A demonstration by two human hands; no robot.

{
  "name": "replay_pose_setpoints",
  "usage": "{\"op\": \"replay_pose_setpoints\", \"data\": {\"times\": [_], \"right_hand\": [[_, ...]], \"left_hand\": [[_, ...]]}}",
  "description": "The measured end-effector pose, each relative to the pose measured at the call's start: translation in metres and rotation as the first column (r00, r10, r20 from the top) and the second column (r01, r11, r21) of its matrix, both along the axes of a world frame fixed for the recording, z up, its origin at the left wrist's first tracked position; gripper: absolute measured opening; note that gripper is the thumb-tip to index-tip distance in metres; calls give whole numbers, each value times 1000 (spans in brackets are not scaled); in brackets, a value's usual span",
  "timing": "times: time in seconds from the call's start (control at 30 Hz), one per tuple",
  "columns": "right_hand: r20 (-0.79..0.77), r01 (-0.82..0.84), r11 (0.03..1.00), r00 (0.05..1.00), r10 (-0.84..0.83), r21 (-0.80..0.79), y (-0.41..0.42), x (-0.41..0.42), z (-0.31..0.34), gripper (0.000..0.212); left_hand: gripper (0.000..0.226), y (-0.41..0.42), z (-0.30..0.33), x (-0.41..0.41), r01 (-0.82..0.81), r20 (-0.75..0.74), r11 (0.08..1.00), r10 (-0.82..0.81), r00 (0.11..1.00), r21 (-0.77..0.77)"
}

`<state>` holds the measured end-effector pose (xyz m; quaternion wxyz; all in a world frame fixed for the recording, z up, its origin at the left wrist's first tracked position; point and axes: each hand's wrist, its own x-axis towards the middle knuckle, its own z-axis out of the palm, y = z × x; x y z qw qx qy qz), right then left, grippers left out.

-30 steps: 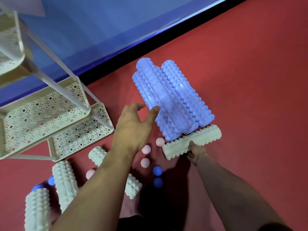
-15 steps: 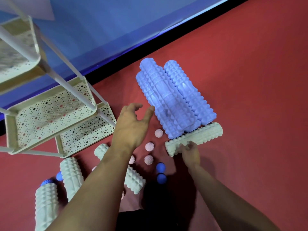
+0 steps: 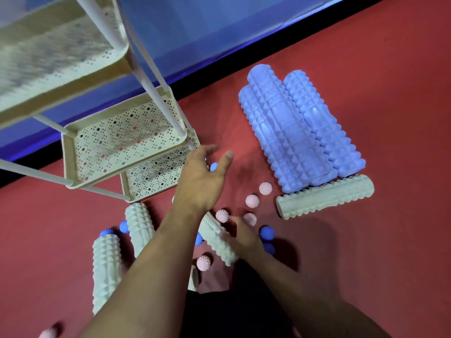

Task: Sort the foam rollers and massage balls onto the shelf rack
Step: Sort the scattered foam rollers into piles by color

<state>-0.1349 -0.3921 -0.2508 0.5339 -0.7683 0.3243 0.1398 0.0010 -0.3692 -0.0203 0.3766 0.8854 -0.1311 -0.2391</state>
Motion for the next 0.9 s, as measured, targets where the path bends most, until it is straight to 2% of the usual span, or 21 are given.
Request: {"op": "replay_pose_setpoints", "data": {"times": [0.07,0.2,0.27,0.4,0.47,0.53,0.63,0.77,0.8,0.87,0.9], "right_hand": [[-99,-88,996,991,88,0,10,7,-11,68],[-256,-134,991,958,129,1,29,16,-28,68],[-293,-153,988,945,144,-8,34,19,-32,66],[-316,-155,988,938,144,-11,38,21,-38,82],[-310,-166,986,938,154,-13,37,22,-42,77],[-304,-145,988,940,156,61,35,23,-46,74],[-239,-17,982,969,63,190,28,18,-49,72],[-111,216,887,976,-187,407,12,4,-12,25],[-73,248,862,968,-240,442,7,1,0,24],[-4,292,817,943,-334,498,-2,-4,24,42],[14,318,781,923,-385,538,-7,-5,37,43]], "left_hand": [[51,10,-4,6,-34,-19,999,34,999,2],[51,17,-9,11,-73,-28,997,72,997,-14],[50,14,-10,13,-89,-29,996,88,996,-25],[48,6,-13,12,-97,-28,994,96,995,-43],[50,2,-13,10,-90,-31,995,89,996,-44],[50,-1,-12,10,-80,-33,996,79,996,-37],[52,-3,-10,11,-75,-45,997,73,996,-32],[52,-7,-1,8,-56,-29,998,56,998,6],[53,-9,3,7,-54,-23,999,54,998,8],[54,-13,7,5,-51,-19,999,51,999,5],[54,-15,9,4,-49,-17,999,49,999,-4]]}}
